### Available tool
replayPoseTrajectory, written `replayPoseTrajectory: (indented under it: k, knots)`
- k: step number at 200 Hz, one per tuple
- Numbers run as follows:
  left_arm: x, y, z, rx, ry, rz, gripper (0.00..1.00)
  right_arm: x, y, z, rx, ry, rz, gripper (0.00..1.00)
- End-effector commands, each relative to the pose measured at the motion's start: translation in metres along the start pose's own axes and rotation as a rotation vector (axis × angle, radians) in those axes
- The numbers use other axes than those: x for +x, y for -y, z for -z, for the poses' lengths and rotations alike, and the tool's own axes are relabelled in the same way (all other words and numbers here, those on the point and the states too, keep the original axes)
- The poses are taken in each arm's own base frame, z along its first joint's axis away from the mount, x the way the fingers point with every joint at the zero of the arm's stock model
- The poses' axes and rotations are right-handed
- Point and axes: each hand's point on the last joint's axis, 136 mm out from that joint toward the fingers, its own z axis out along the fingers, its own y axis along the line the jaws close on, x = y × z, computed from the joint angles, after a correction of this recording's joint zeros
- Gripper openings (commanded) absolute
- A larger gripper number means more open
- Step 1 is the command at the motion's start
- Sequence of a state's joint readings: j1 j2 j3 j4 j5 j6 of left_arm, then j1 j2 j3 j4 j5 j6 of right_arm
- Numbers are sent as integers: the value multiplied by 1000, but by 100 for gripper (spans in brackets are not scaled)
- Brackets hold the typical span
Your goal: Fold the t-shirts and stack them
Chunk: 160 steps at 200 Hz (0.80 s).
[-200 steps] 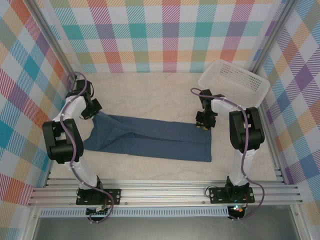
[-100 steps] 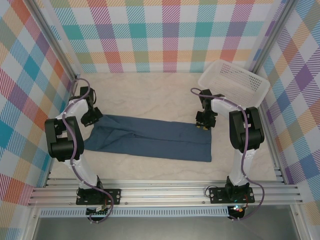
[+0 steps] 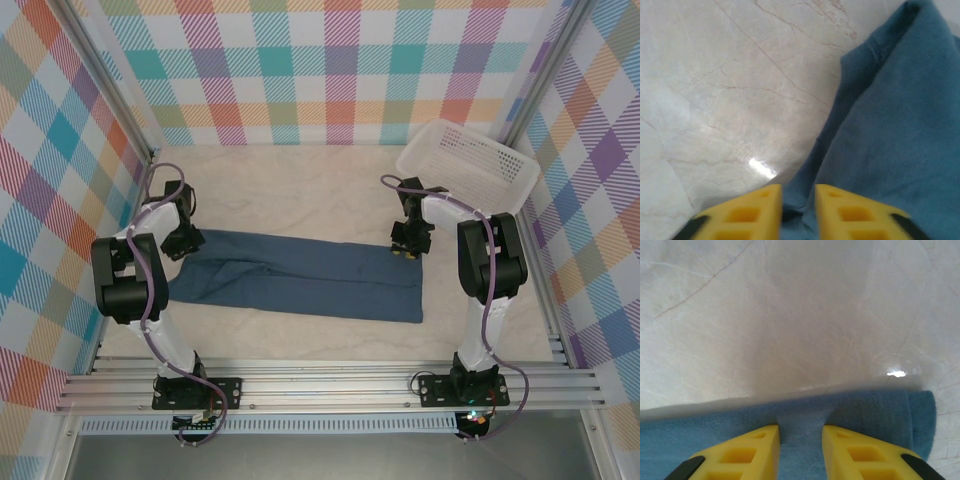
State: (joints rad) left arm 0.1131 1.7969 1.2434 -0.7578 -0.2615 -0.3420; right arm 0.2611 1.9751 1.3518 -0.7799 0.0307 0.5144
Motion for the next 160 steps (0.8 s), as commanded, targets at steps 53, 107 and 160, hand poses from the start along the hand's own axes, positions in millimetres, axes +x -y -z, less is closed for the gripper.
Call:
replayPoseTrajectory:
  k: [53,107,160]
  knots:
    - [49,62,37,352,-20,15,21,1,-1,-7,-12,-15,19,30]
    - [67,93,11,468,-99,-50,23,5,1,-2,-11,-10,11,30]
    - [82,91,14,498,-97,-80,23,11,5,-2,-10,-12,-1,30]
